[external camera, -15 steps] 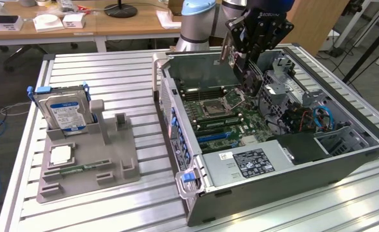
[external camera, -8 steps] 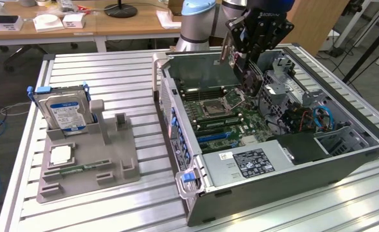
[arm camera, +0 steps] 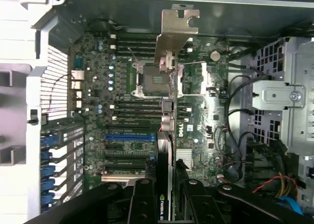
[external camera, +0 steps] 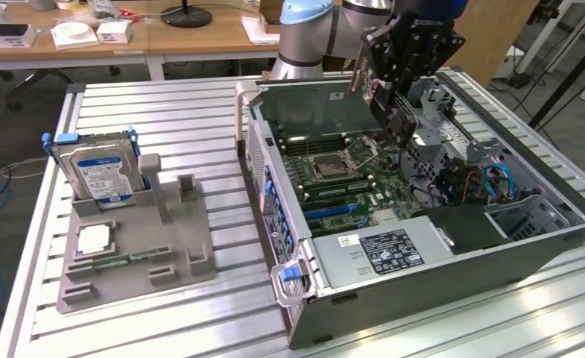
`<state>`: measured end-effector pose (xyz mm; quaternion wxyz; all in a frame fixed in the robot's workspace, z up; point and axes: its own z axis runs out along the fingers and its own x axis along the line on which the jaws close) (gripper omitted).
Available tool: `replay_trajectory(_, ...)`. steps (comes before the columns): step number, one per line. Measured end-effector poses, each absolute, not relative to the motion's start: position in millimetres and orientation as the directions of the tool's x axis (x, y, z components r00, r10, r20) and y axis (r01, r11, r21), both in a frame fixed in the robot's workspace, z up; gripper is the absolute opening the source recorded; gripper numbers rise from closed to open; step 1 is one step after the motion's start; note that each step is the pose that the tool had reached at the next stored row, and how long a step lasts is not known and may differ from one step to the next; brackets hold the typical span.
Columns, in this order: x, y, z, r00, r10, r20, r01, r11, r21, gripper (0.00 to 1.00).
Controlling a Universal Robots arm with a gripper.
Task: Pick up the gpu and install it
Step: 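Insert the gpu into the slot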
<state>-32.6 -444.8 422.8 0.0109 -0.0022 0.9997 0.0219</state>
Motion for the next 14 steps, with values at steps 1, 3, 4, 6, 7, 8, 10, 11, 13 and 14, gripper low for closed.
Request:
replay_trajectory(1,-29,-445,423,-1.000,-0.004,-0.022,-0.005,0.999,0.044,0.26)
replay_trajectory(3,-23,-445,423,-1.000,-0.004,-0.021,-0.005,0.999,0.044,0.26)
replay_trajectory(4,-20,-445,423,-1.000,-0.004,-0.021,-0.005,0.999,0.044,0.26)
replay_trajectory(6,-15,-445,423,-1.000,-0.004,-0.021,-0.005,0.999,0.044,0.26)
replay_trajectory(7,-13,-445,423,-1.000,-0.004,-0.021,-0.005,0.999,0.044,0.26)
replay_trajectory(8,-11,-445,423,-1.000,-0.004,-0.020,-0.005,0.999,0.044,0.26)
replay_trajectory(10,-10,-445,423,-1.000,-0.004,-0.020,-0.005,0.999,0.044,0.26)
replay_trajectory(11,-10,-445,423,-1.000,-0.004,-0.021,-0.005,0.999,0.044,0.26)
replay_trajectory(13,-10,-445,423,-1.000,-0.004,-0.020,-0.005,0.999,0.044,0.26)
replay_trajectory(14,-10,-445,423,-1.000,-0.004,-0.020,-0.005,0.999,0.044,0.26)
